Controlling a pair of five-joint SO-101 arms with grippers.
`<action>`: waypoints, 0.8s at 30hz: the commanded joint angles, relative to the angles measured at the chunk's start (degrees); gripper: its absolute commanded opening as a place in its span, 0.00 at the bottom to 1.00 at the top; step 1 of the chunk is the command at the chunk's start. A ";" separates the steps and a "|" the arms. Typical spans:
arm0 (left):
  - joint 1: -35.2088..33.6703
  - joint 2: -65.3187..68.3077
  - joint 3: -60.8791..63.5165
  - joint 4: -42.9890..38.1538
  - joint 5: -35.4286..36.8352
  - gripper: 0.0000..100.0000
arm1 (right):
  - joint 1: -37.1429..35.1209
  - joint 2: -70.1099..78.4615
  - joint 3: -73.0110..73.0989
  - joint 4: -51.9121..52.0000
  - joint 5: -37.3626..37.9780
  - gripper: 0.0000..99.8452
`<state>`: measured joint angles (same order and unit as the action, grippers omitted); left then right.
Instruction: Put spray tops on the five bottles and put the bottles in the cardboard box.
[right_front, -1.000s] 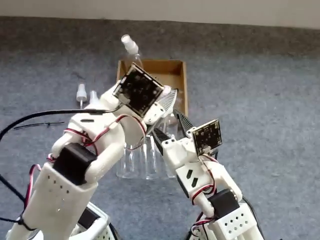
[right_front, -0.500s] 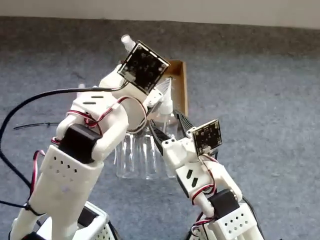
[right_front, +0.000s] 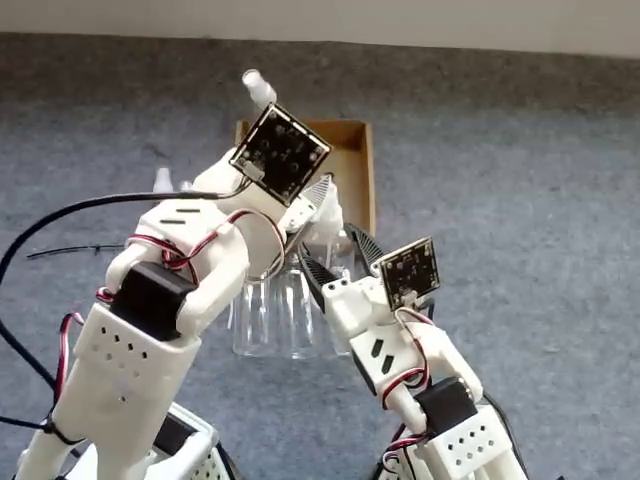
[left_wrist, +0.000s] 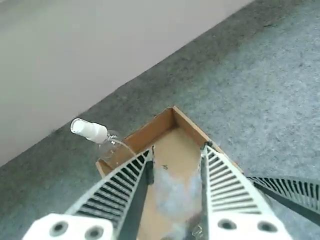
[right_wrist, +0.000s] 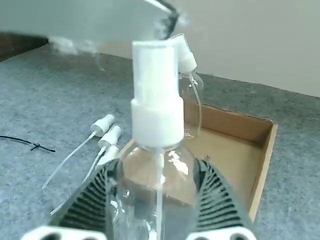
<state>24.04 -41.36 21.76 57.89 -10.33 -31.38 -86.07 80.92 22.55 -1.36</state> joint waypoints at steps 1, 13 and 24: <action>0.57 -4.88 -0.84 0.53 -0.26 0.15 | 0.92 -0.92 -1.45 -0.22 -0.26 0.00; -21.85 -20.18 6.29 0.62 0.00 0.15 | 5.67 2.42 -5.93 -0.31 3.69 0.00; -42.59 -24.92 43.03 -13.80 7.82 0.15 | 2.42 48.75 -40.13 -8.75 3.78 0.00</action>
<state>-13.85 -65.19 56.13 53.23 -3.82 -27.60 -51.08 52.97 17.27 1.10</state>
